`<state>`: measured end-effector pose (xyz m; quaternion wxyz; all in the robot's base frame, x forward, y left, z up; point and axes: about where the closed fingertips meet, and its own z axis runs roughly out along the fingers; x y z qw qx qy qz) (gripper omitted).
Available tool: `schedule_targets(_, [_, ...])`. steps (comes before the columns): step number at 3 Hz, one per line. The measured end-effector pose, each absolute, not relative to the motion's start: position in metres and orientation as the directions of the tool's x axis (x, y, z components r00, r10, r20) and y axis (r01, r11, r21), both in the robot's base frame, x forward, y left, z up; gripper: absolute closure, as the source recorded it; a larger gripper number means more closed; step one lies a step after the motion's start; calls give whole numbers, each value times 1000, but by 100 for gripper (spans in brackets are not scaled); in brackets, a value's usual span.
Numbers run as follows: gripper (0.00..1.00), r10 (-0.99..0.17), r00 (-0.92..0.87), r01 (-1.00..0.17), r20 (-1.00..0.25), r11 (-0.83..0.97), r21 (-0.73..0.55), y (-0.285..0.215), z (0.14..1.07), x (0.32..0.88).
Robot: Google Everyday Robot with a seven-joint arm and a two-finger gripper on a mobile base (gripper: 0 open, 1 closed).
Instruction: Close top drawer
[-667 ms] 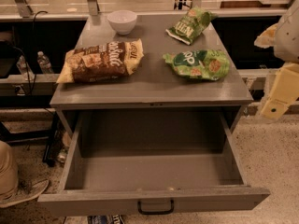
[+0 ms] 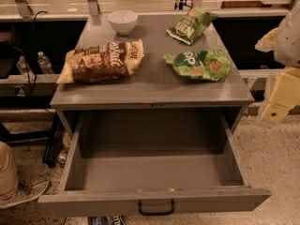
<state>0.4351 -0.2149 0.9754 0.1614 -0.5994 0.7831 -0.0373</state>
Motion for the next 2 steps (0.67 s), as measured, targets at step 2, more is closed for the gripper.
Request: schedule_targets(2, [0, -897, -409, -898, -169, 428, -99, -227, 905, 395])
